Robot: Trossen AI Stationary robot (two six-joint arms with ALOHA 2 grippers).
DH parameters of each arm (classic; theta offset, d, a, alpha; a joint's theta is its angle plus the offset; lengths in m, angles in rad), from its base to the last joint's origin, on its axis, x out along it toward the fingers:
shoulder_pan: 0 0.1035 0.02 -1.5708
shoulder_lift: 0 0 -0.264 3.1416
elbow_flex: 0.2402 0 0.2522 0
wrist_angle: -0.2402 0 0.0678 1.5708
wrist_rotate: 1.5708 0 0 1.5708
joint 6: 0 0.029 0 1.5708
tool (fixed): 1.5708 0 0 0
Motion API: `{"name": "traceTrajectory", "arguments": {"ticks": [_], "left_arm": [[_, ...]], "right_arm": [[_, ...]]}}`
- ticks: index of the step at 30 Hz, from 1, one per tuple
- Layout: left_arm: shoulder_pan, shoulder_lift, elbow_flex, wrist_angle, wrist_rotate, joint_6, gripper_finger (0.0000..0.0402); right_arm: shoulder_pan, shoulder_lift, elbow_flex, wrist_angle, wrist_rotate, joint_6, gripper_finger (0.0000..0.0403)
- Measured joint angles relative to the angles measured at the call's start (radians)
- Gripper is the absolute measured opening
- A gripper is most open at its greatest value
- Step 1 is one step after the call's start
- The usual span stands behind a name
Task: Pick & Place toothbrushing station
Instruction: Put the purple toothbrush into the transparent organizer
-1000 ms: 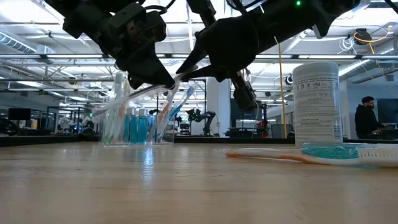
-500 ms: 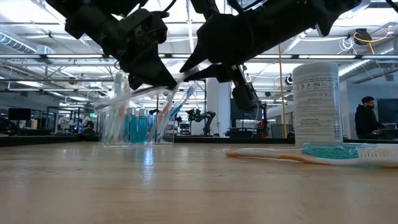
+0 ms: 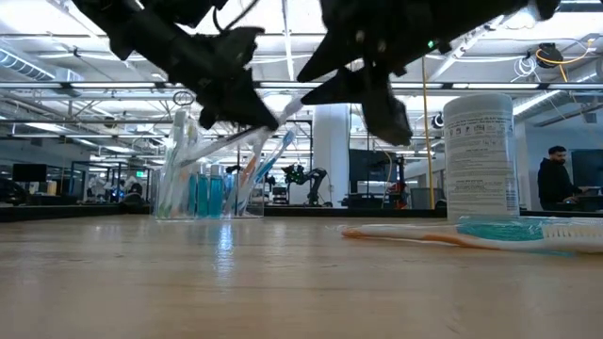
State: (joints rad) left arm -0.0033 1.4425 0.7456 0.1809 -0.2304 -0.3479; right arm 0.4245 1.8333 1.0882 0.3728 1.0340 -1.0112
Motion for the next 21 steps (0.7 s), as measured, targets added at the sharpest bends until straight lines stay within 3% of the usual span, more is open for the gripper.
{"name": "traceTrajectory", "arguments": {"ticks": [6,10,13,18,21], "left_arm": [[0.039,0.0,0.0,0.317,-0.189,0.127,0.0016],[0.049,-0.001,0.0,0.443,-0.457,0.229,0.0008],[0.072,0.023,-0.003,0.516,-0.627,0.284,0.0009],[0.127,0.115,-0.026,0.721,-0.696,0.322,0.0008],[0.16,0.201,-0.025,0.924,-0.72,0.41,0.0008]], "right_arm": [[-0.055,-0.12,0.0,-0.133,-0.126,0.251,0.0106],[-0.132,-0.195,-0.006,-0.137,-0.19,0.463,0.0098],[-0.192,-0.234,-0.033,-0.132,-0.327,0.59,0.0092],[-0.252,-0.273,-0.101,-0.136,-0.539,0.686,0.0084],[-0.261,-0.276,-0.135,-0.135,-0.568,0.709,0.008]]}}
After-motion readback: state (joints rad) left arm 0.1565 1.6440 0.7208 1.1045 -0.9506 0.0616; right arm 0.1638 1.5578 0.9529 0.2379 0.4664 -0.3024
